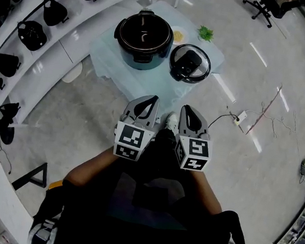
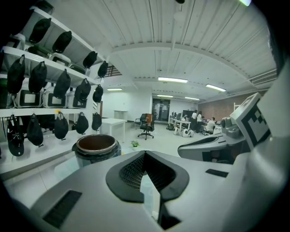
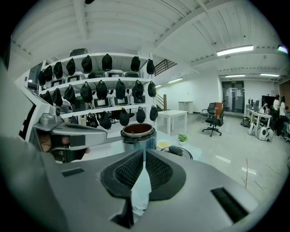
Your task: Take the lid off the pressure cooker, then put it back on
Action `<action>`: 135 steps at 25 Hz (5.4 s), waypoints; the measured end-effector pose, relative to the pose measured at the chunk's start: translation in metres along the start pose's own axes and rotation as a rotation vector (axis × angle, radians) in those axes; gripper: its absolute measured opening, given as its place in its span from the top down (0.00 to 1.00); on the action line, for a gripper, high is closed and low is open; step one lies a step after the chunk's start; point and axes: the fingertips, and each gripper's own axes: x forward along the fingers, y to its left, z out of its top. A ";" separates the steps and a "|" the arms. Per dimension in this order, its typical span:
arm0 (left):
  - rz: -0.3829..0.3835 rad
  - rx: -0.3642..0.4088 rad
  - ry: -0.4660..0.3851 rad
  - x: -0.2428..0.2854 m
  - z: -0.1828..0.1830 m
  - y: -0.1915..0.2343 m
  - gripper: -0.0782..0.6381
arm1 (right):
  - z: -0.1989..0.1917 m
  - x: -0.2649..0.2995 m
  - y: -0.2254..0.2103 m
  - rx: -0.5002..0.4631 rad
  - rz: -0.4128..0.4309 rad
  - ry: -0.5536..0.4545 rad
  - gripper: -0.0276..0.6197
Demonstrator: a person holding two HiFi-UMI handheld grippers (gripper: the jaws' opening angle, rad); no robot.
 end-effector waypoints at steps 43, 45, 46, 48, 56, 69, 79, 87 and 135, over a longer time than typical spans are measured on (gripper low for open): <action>0.075 -0.074 0.353 0.282 -0.043 0.049 0.88 | -0.017 0.288 -0.186 -0.159 0.263 0.209 0.62; 0.093 -0.090 0.372 0.289 -0.050 0.053 0.88 | -0.023 0.300 -0.188 -0.172 0.288 0.222 0.59; 0.101 -0.095 0.382 0.292 -0.053 0.055 0.88 | -0.026 0.306 -0.188 -0.179 0.303 0.231 0.58; 0.115 -0.097 0.404 0.298 -0.059 0.059 0.88 | -0.034 0.315 -0.187 -0.197 0.340 0.250 0.55; 0.147 -0.098 0.461 0.314 -0.072 0.068 0.88 | -0.061 0.347 -0.182 -0.286 0.437 0.297 0.48; 0.177 -0.089 0.493 0.317 -0.073 0.074 0.88 | -0.082 0.365 -0.174 -0.364 0.477 0.307 0.48; 0.160 -0.071 0.463 0.311 -0.062 0.065 0.88 | -0.081 0.366 -0.176 -0.340 0.456 0.289 0.51; 0.126 -0.082 0.380 0.287 -0.027 0.059 0.88 | -0.063 0.334 -0.184 -0.273 0.395 0.305 0.51; 0.305 -0.153 0.147 0.038 -0.010 0.324 0.88 | 0.152 0.365 0.087 -0.157 0.163 0.195 0.51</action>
